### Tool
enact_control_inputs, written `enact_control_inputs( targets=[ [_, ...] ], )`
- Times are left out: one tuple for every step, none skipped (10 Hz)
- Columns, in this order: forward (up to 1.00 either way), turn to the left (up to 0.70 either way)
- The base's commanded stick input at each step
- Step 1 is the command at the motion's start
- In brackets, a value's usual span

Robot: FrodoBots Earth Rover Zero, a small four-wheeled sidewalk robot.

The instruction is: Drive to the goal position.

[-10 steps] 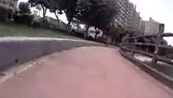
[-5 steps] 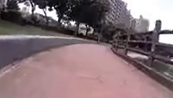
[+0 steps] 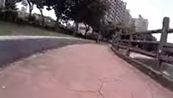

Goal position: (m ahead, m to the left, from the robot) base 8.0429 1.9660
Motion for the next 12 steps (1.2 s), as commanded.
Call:
enact_control_inputs(
  targets=[
    [0.7, 0.0],
    [0.7, 0.0],
    [0.7, 0.0],
    [0.7, 0.0],
    [0.7, 0.0],
    [0.7, 0.0],
    [0.7, 0.0],
    [0.7, -0.07],
    [0.7, -0.33],
    [0.7, -0.33],
    [0.7, -0.33],
    [0.7, -0.33]
  ],
)
